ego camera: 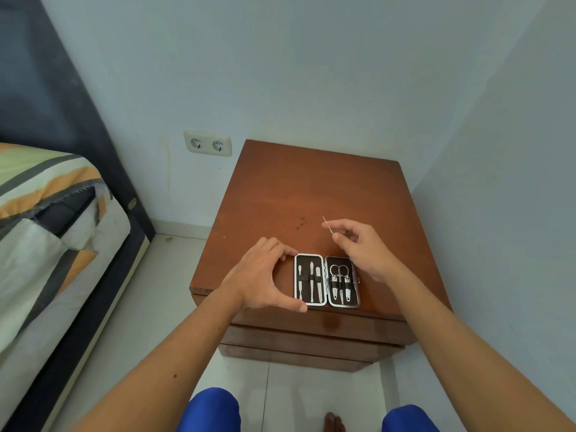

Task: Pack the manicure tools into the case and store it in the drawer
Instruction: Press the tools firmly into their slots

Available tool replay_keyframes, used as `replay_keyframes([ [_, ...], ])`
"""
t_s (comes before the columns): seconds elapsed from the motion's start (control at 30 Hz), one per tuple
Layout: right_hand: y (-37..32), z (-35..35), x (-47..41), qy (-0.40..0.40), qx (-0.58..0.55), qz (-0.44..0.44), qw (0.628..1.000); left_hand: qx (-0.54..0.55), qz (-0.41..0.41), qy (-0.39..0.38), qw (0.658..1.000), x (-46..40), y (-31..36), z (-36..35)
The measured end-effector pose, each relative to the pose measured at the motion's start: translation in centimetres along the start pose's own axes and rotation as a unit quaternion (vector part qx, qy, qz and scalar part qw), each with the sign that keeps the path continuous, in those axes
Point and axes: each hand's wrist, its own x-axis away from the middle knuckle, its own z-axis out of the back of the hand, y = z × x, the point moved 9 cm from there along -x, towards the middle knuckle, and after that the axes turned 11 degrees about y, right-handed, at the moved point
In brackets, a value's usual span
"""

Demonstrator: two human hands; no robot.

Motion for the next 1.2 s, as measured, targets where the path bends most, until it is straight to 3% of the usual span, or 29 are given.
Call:
replay_keyframes([
  [0.13,0.0,-0.3,0.5,-0.001,-0.074,-0.035,0.997,0.002,-0.002,0.001,1.000,0.0,0.0,0.0],
  [0.27,-0.4,-1.0,1.0,-0.036,-0.095,-0.015,0.995,0.001,-0.003,0.003,1.000,0.0,0.1,0.1],
  [0.67,-0.4,-3.4,1.7,-0.081,-0.058,0.018,0.995,-0.003,-0.003,0.002,1.000,0.0,0.2,0.1],
  [1.2,0.0,-4.1,2.0,-0.035,-0.022,0.050,0.998,-0.003,-0.004,0.003,1.000,0.1,0.2,0.1],
])
